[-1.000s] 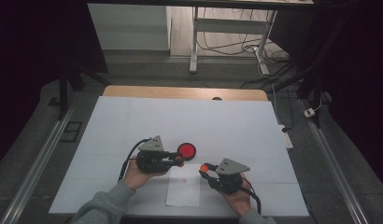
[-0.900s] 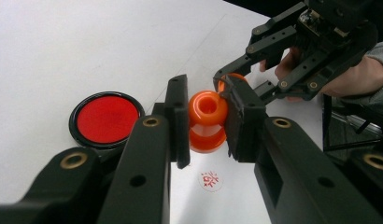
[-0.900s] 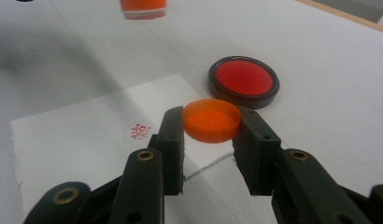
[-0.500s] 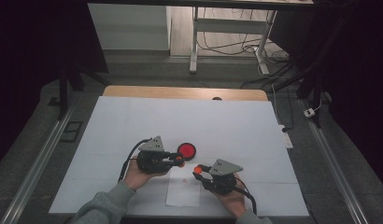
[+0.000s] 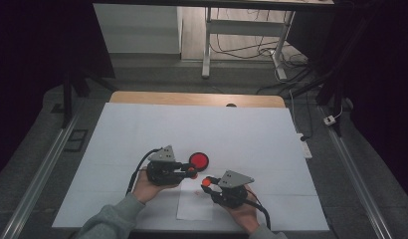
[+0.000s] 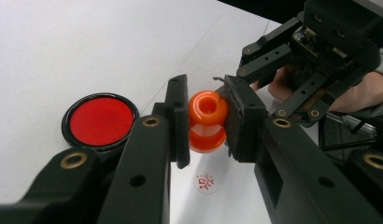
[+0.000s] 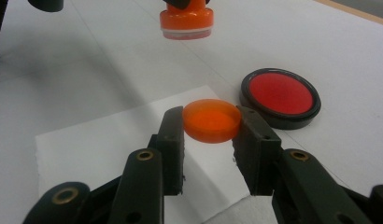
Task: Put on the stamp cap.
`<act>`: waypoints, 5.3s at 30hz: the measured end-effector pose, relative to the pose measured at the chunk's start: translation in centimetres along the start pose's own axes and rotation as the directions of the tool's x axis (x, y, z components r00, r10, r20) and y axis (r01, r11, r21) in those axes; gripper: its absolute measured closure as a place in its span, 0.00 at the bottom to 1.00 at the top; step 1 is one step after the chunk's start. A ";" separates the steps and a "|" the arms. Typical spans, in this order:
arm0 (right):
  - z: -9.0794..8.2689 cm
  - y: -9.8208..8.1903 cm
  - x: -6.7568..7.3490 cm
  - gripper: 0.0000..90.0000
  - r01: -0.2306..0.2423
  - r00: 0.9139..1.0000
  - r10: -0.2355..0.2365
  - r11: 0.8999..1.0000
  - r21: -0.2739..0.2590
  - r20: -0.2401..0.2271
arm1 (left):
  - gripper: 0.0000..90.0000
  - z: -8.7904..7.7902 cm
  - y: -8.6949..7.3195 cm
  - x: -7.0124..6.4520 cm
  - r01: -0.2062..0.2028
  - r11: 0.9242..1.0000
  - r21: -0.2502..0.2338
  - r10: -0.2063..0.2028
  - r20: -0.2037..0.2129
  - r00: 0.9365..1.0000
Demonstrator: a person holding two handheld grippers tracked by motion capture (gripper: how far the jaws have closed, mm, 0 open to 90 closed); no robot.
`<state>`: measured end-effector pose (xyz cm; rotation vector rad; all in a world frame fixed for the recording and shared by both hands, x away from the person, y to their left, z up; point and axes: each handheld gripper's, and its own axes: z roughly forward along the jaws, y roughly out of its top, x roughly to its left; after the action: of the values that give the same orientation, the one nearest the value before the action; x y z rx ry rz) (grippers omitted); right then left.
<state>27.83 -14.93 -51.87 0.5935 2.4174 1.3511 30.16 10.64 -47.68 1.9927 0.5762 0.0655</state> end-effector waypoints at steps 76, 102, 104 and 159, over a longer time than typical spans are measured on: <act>0.5 0.3 0.6 0.71 0.010 1.000 -0.011 1.000 -0.017 -0.017 | 0.80 2.8 -0.1 -1.3 -0.030 0.999 0.024 0.028 0.049 0.998; 0.3 0.5 0.7 0.72 0.004 1.000 -0.004 0.999 -0.035 -0.005 | 0.81 2.8 -0.2 -1.2 -0.025 1.000 0.016 0.024 0.048 0.999; 0.3 0.5 0.7 0.72 0.000 1.000 0.000 0.999 -0.036 -0.013 | 0.81 2.8 -0.2 -1.3 -0.028 0.999 0.020 0.027 0.047 0.999; 0.5 0.3 0.5 0.72 -0.013 1.000 0.014 1.000 0.014 -0.023 | 0.81 3.7 -1.4 -1.8 -0.008 1.000 -0.006 0.008 0.013 1.000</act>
<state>27.64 -14.22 -51.91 0.6017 2.4468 1.3554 29.13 7.32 -50.26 1.9881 0.5593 0.0593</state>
